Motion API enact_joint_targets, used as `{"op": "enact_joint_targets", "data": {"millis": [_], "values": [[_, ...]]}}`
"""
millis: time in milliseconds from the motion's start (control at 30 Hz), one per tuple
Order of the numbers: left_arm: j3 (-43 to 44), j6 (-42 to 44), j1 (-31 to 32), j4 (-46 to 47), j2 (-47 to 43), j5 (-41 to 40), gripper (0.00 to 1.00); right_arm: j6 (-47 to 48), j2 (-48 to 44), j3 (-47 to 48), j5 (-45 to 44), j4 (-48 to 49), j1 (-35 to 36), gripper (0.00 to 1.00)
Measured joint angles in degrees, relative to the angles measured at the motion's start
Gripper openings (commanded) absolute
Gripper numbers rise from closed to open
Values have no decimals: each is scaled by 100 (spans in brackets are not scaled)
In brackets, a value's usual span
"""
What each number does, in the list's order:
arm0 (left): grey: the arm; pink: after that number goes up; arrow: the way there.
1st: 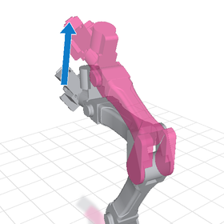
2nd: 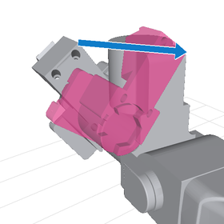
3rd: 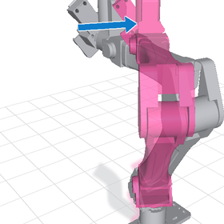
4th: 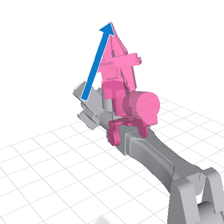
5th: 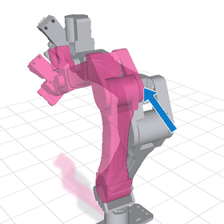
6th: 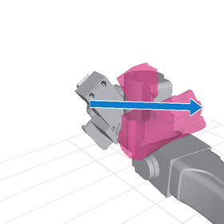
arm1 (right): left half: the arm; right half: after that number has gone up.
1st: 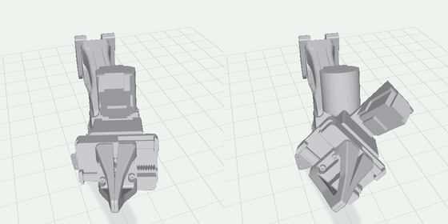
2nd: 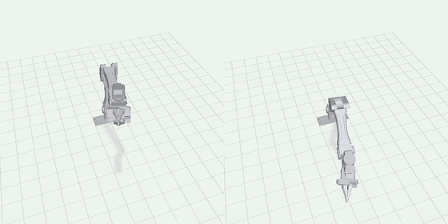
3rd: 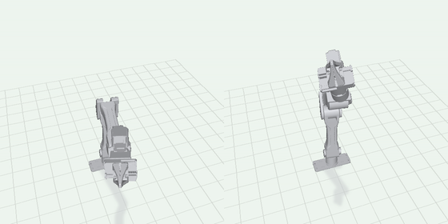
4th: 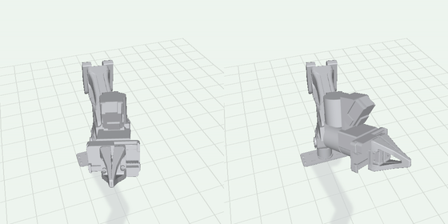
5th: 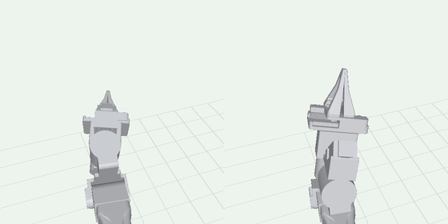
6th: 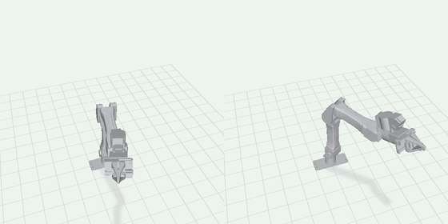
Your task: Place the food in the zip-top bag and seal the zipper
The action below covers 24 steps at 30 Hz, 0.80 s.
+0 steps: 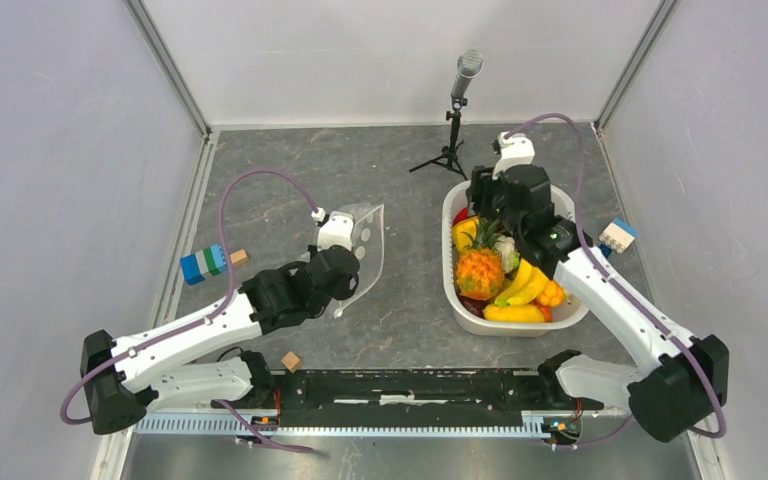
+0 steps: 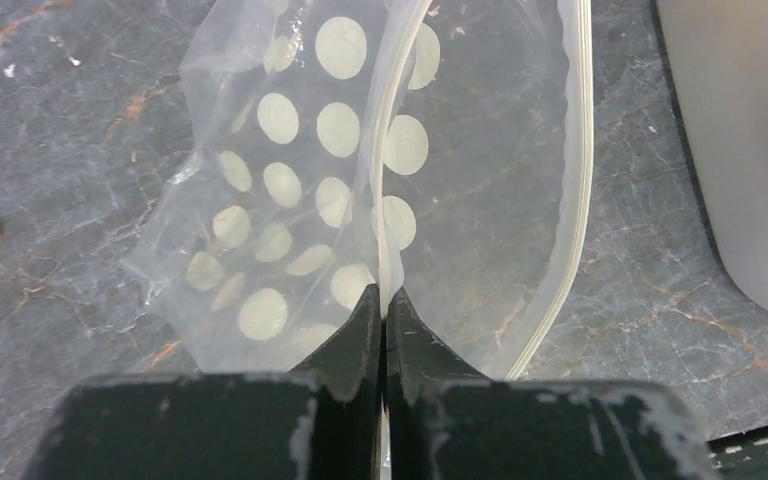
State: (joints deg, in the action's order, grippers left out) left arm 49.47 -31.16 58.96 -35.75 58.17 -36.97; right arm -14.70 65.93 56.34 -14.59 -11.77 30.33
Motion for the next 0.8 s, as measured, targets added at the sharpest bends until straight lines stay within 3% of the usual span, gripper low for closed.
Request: {"op": "enact_joint_targets", "data": {"millis": [200,367,800], "values": [[-310,15,-74,254,-306,282,2,-59,358,-219,457,2,-1231,61],[-354,15,-267,345,-450,459,2,-164,667,-437,1202,122,-1762,59],[-356,98,-326,461,-260,782,2,-411,1349,-590,2518,922,-1963,50]]}}
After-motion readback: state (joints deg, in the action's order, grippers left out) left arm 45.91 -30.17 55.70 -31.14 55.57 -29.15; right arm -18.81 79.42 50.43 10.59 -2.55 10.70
